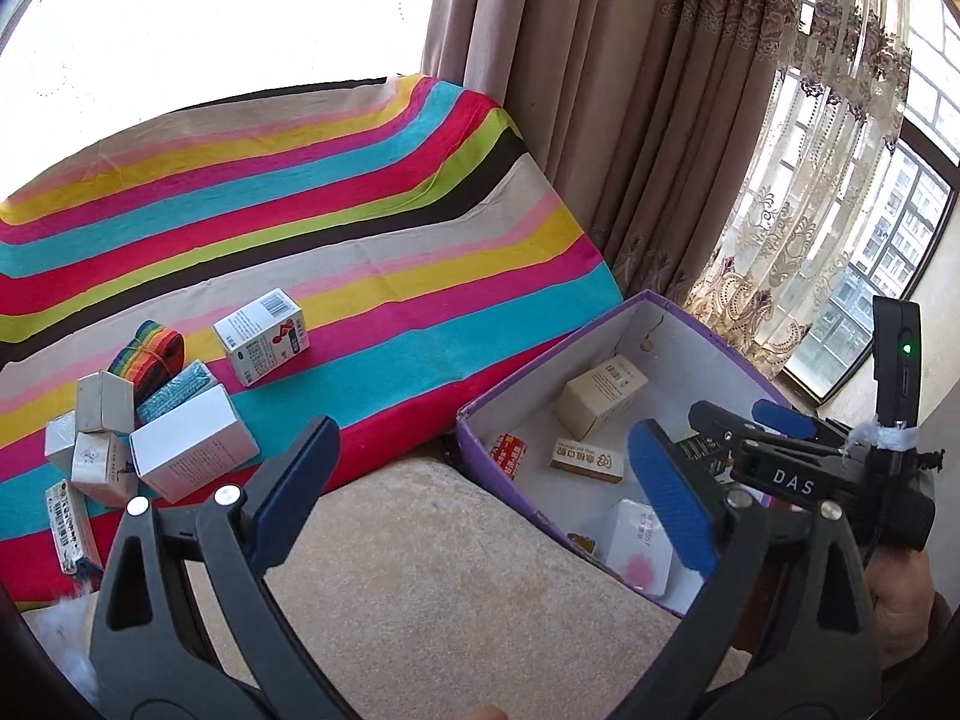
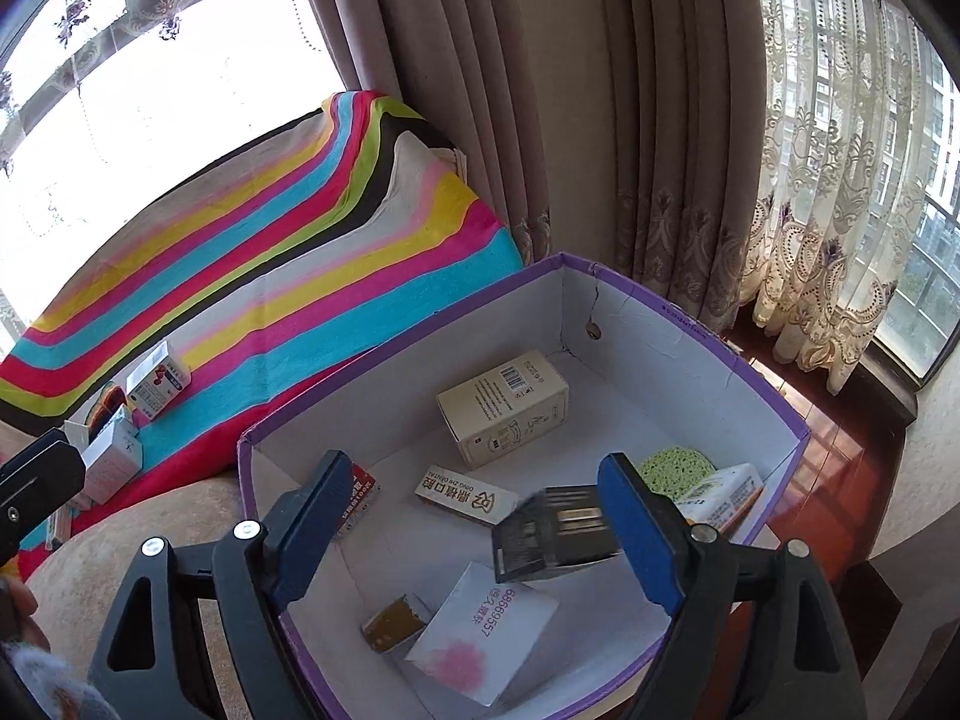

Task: Organize objects
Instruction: 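Lower both boxes into the storage box and open both tools, then move both tools back toward the boxes on the striped blanket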

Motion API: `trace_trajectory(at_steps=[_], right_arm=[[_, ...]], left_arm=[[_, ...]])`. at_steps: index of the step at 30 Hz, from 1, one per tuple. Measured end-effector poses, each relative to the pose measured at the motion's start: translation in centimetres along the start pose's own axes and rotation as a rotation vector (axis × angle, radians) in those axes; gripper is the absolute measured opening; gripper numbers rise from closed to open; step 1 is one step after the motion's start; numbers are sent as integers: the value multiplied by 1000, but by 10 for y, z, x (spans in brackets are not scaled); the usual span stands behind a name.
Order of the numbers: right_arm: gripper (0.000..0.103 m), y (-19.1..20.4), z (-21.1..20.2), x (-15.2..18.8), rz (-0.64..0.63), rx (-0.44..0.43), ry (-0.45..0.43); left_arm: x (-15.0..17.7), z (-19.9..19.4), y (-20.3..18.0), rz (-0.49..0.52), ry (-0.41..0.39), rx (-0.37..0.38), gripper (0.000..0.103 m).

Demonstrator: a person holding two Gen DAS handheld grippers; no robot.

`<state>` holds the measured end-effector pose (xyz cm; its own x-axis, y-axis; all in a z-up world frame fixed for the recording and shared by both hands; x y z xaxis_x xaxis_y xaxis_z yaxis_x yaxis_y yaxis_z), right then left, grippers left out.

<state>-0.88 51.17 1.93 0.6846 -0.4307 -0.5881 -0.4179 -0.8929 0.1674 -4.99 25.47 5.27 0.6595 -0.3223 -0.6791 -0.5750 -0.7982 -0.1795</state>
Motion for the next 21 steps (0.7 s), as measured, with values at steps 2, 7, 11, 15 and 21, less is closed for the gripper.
trace_trajectory(at_steps=[2,7,11,15,21], right_arm=[[85,6,1,1,-8,-7,7],[85,24,2,3,-41,-21,21],[85,46,2,6,-84,-40,32],[85,76,4,12,-150,-61,48],[85,116,5,22,-235,-89,73]], left_arm=[[5,-6,9,-3,3,-7,98],[20,-13,38,-70,54,6,98],[31,-21,60,-118,59,5,98],[39,-30,83,-163,60,-19,98],[54,-39,129,-278,83,-64,98]])
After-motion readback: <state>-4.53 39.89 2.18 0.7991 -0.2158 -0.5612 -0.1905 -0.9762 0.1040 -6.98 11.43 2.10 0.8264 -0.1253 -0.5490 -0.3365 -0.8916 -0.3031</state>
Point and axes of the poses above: each gripper's, at about its wrist camera, not at the fingertips, and z roughly the way its jaws point, y to its left, x to its underside, the point moved 3 cm from there along z, roughly the way its jaws point, and after that the axes turned 5 degrees about y, right-handed, at the moved point
